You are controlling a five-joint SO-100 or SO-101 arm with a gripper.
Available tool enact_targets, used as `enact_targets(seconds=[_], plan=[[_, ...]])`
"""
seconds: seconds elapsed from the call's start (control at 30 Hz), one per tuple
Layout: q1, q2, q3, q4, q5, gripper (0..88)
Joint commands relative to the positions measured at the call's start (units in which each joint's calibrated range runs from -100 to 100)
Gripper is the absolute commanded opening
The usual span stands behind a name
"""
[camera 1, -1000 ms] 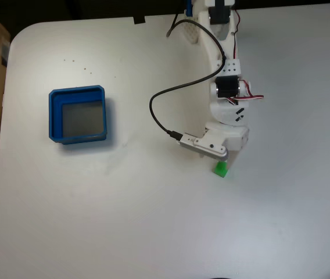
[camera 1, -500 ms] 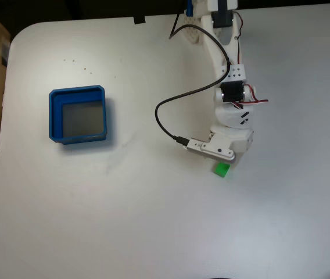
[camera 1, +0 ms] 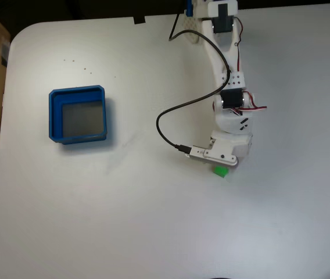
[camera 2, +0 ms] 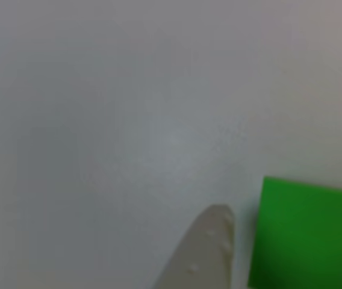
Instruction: Pick up green cube and drop it in the blue box
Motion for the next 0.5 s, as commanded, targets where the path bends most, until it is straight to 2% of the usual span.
enact_targets(seconds=[0.0,0.47], plan=[[-0.1,0.4,-4.4,-2.3,0.2,32.7],[-0.2,0.9,-3.9,-2.3,0.2,31.8]])
